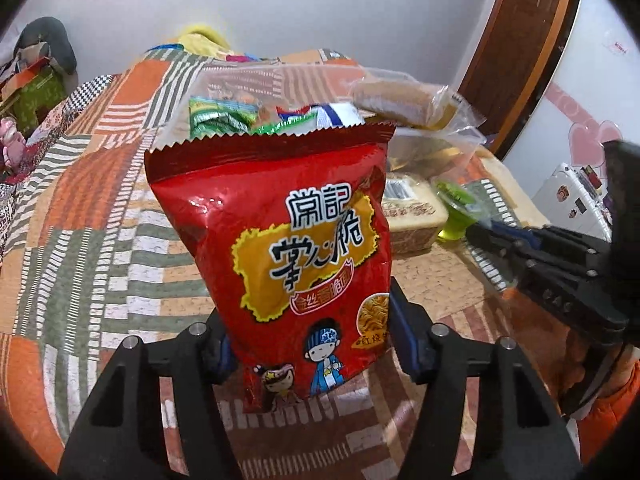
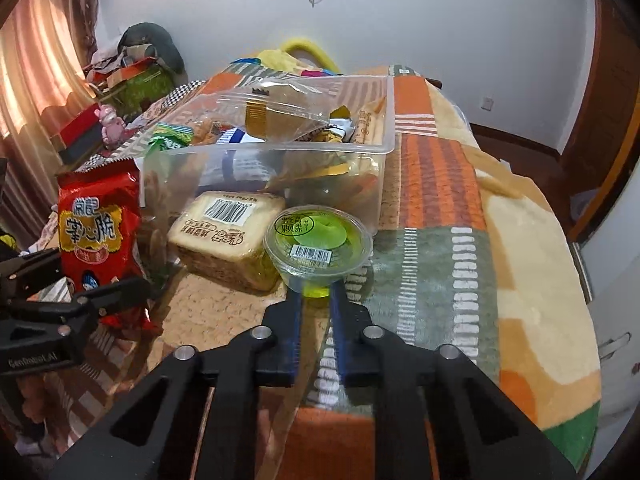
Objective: Organize snacks
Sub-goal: 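Grasp red chip bag with left tool while right tool grasps green jelly cup, then place red chip bag into box with left tool while right tool places jelly cup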
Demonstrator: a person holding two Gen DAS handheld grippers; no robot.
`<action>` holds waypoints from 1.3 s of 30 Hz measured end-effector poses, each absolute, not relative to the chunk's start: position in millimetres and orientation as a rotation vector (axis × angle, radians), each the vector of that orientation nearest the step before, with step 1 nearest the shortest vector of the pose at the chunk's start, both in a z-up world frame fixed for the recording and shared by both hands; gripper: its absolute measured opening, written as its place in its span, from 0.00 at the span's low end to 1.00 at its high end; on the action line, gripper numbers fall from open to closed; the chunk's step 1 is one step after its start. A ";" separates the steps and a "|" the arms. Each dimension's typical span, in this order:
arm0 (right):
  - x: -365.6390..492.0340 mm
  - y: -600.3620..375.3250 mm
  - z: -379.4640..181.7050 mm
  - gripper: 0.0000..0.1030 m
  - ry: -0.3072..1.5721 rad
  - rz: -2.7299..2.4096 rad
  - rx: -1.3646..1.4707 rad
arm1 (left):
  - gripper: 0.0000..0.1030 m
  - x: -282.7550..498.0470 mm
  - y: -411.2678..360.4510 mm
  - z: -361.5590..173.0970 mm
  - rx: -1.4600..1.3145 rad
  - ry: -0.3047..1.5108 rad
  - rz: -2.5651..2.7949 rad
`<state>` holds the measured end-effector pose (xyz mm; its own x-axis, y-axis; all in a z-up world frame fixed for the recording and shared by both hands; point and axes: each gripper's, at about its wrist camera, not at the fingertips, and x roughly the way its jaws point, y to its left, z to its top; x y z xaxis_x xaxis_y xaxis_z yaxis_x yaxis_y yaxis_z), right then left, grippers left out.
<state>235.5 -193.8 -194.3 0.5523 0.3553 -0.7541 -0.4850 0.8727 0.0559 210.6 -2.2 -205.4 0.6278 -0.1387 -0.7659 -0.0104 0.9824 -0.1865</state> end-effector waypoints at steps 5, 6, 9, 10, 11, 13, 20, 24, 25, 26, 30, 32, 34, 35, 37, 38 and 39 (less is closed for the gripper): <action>245.1 -187.8 -205.3 0.33 0.911 0.509 -0.163 | 0.60 201.5 -0.3 -194.0 -0.174 0.861 -0.083; 246.3 -186.3 -205.3 0.37 0.908 0.506 -0.160 | 0.60 200.7 -0.2 -192.3 -0.169 0.858 -0.086; 252.9 -183.5 -205.7 0.44 0.892 0.483 -0.156 | 0.60 199.8 0.1 -188.9 -0.160 0.852 -0.095; 256.0 -182.9 -205.7 0.45 0.893 0.487 -0.148 | 0.60 199.9 0.3 -188.4 -0.158 0.849 -0.097; 258.1 -182.1 -204.9 0.46 0.895 0.489 -0.143 | 0.60 200.1 1.7 -188.2 -0.156 0.847 -0.099; 263.2 -180.5 -205.9 0.47 0.898 0.492 -0.139 | 0.60 200.9 2.8 -189.0 -0.157 0.847 -0.102; 260.1 -177.1 -206.3 0.41 0.882 0.535 -0.124 | 0.60 204.7 8.5 -186.7 -0.173 0.838 -0.099; 249.3 -181.4 -200.7 0.41 0.857 0.518 -0.124 | 0.60 203.6 12.7 -174.9 -0.173 0.809 -0.095; 246.4 -181.8 -197.9 0.41 0.848 0.516 -0.130 | 0.60 204.2 13.8 -171.6 -0.170 0.802 -0.094; 244.2 -182.2 -195.0 0.41 0.839 0.516 -0.136 | 0.60 205.2 15.5 -166.8 -0.165 0.791 -0.093; 233.5 -182.9 -172.5 0.41 0.776 0.522 -0.149 | 0.60 211.8 20.8 -149.2 -0.162 0.750 -0.086; 231.3 -184.0 -160.0 0.41 0.744 0.533 -0.140 | 0.60 215.7 23.4 -140.6 -0.164 0.729 -0.085; 230.3 -184.2 -145.2 0.41 0.710 0.547 -0.121 | 0.60 219.8 25.8 -133.8 -0.164 0.712 -0.085; 230.5 -183.6 -138.5 0.41 0.693 0.551 -0.114 | 0.60 222.8 27.4 -130.0 -0.163 0.704 -0.085; 232.4 -181.6 -127.5 0.41 0.663 0.560 -0.103 | 0.60 230.6 30.5 -123.8 -0.162 0.693 -0.082; 234.2 -180.4 -123.5 0.41 0.653 0.565 -0.098 | 0.60 234.3 31.5 -122.1 -0.163 0.691 -0.083; 236.9 -178.3 -119.5 0.41 0.642 0.567 -0.094 | 0.60 238.5 32.7 -120.5 -0.163 0.689 -0.084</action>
<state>236.9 -178.3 -119.5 0.6553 0.4712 -0.5904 -0.5281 0.8446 0.0879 238.5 32.7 -120.5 0.7690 -0.1309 -0.6257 0.0232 0.9839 -0.1774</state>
